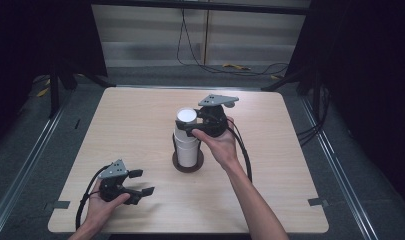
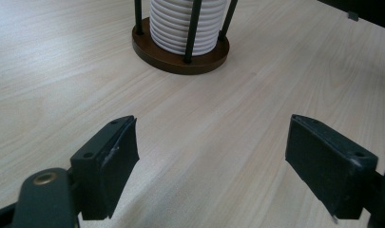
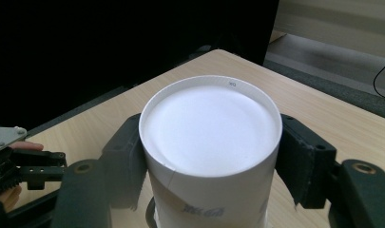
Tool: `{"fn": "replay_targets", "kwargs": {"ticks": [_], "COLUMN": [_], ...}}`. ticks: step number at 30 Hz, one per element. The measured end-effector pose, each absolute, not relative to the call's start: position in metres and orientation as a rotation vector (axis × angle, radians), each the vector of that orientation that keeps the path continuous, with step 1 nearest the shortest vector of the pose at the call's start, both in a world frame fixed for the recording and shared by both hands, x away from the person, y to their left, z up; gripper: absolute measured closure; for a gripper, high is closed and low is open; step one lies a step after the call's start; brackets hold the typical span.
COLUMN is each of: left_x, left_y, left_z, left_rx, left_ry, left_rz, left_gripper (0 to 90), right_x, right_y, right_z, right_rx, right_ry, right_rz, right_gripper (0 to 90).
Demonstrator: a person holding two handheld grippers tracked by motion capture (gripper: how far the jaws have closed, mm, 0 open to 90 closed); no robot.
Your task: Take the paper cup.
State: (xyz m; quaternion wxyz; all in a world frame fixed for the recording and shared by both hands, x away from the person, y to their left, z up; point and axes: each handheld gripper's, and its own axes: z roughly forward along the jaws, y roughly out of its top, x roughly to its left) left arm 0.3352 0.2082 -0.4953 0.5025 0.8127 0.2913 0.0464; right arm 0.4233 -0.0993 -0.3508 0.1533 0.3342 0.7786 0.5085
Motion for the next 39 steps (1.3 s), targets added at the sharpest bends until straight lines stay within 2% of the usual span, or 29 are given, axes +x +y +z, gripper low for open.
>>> {"fn": "replay_targets", "kwargs": {"ticks": [30,31,32,39], "left_x": [0.339,0.339,0.339,0.341], "left_y": [0.209,0.210,0.209,0.203], "left_z": [-0.488,-0.487,-0.486,-0.483], "left_rx": [1.924,1.911,1.911,1.919], "left_ry": [0.708,0.700,0.699,0.689], "left_rz": [0.129,0.123,0.124,0.124], "left_gripper": [18.1,26.2,27.2,21.8], "right_x": [0.419,0.418,0.418,0.415], "right_y": [-0.111,-0.113,-0.113,-0.122], "right_z": [-0.329,-0.327,-0.326,-0.323], "right_rx": [0.969,0.970,0.967,0.971], "right_ry": [2.144,2.138,2.135,2.107], "right_rz": [1.589,1.607,1.602,1.635], "right_gripper": [33.9,33.9,33.9,33.9]}}
